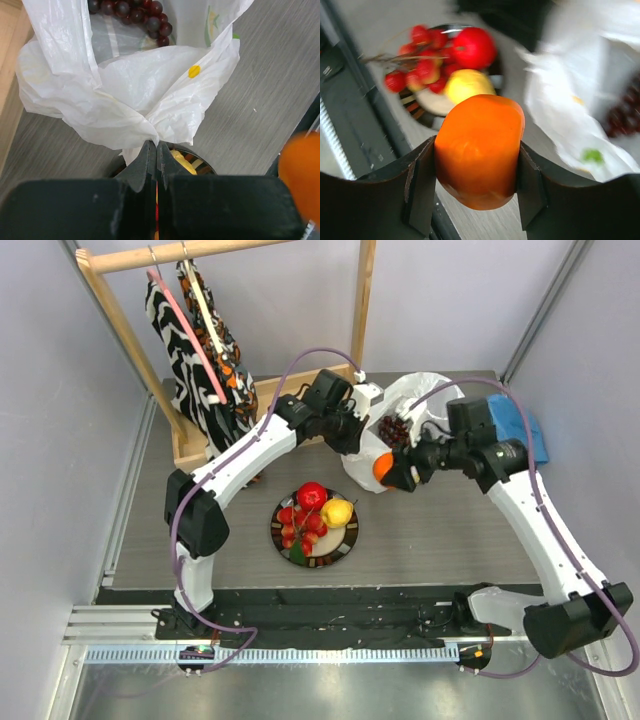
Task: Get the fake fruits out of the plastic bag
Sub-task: Place the fake fruit on the plate.
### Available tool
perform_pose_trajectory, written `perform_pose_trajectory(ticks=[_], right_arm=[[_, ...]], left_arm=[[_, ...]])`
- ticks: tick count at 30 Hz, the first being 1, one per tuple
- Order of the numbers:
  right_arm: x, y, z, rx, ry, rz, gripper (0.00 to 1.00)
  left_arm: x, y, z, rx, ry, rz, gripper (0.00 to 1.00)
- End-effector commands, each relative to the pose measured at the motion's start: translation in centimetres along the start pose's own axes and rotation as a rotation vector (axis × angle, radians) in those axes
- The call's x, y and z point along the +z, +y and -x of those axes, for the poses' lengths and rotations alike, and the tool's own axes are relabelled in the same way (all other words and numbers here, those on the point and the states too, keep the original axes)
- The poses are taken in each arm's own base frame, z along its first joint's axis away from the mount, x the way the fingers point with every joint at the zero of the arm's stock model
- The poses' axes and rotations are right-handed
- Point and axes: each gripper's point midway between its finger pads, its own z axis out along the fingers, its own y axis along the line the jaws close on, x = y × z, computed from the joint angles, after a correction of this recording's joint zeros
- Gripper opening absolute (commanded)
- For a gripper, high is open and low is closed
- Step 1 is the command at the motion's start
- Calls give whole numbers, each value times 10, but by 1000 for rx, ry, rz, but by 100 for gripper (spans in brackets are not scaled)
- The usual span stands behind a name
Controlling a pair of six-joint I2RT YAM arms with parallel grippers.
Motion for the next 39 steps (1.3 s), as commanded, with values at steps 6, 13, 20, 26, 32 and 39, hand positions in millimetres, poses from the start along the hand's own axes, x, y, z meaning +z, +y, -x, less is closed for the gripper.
perform_pose_trajectory(ticks=[6,13,20,26,32,39], right_arm=[[72,95,-53,-477,93,294,33],[103,115,-56,-974,-121,239,34],[114,128,-62,-1116,-186,287,38],[135,127,-74,-1151,-162,331,38],[145,128,-89,-1200,-146,372,38],[142,133,-99,-1235,-146,411,40]], left_arm=[[-25,9,16,68,-51,64,0],[-35,14,6,85,-31,87,0],[-37,18,-2,82,-12,94,0],[-37,18,-1,87,-17,94,0],[-37,18,-1,87,-18,95,0],[-38,14,-3,77,-17,81,0]])
